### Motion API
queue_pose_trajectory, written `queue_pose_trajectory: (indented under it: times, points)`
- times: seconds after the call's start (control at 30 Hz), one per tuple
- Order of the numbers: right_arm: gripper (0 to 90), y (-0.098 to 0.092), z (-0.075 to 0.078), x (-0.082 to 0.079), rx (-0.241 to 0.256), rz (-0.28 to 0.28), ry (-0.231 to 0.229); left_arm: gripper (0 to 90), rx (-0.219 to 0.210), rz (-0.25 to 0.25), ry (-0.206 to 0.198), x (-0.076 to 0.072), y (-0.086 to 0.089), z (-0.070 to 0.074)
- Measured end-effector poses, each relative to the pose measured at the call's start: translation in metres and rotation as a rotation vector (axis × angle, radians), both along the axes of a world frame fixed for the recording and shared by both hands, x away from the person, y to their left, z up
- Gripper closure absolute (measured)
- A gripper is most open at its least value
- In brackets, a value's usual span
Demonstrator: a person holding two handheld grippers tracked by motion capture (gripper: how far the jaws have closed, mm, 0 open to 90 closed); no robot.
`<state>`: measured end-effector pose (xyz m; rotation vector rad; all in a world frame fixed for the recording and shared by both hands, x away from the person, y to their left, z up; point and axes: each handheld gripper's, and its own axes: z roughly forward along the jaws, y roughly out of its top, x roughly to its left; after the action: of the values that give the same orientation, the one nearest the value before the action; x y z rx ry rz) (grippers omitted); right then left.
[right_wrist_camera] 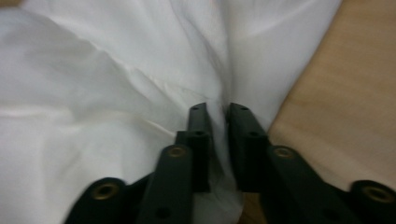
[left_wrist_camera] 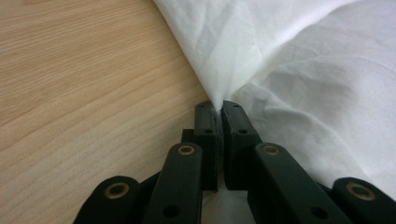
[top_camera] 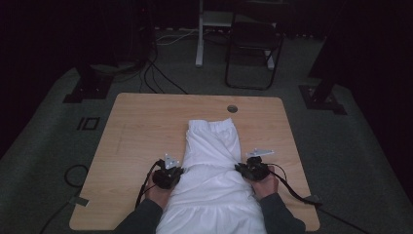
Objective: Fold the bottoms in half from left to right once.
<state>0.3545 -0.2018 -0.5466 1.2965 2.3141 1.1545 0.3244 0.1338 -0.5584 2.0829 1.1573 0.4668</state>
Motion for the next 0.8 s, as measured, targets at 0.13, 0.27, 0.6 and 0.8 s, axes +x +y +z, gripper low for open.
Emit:
queue_pose_trajectory:
  times: [0.13, 0.27, 0.6, 0.8]
  points:
    - [68.1, 0.001, 0.024, 0.015, 0.049, 0.000, -0.083, 85.6, -0.015, -0.014, -0.003, 0.002, 0.001, -0.001]
    - [70.0, 0.014, 0.031, 0.038, 0.059, 0.008, -0.095, 86.0, -0.015, -0.014, -0.011, 0.001, 0.000, -0.002]
    - [49.6, 0.050, 0.012, 0.091, 0.088, 0.043, 0.013, 85.8, -0.011, -0.016, -0.021, 0.000, 0.000, -0.002]
    - [88.0, 0.051, 0.009, 0.093, 0.033, 0.030, -0.017, 82.8, -0.011, -0.009, -0.024, 0.000, 0.000, -0.003]
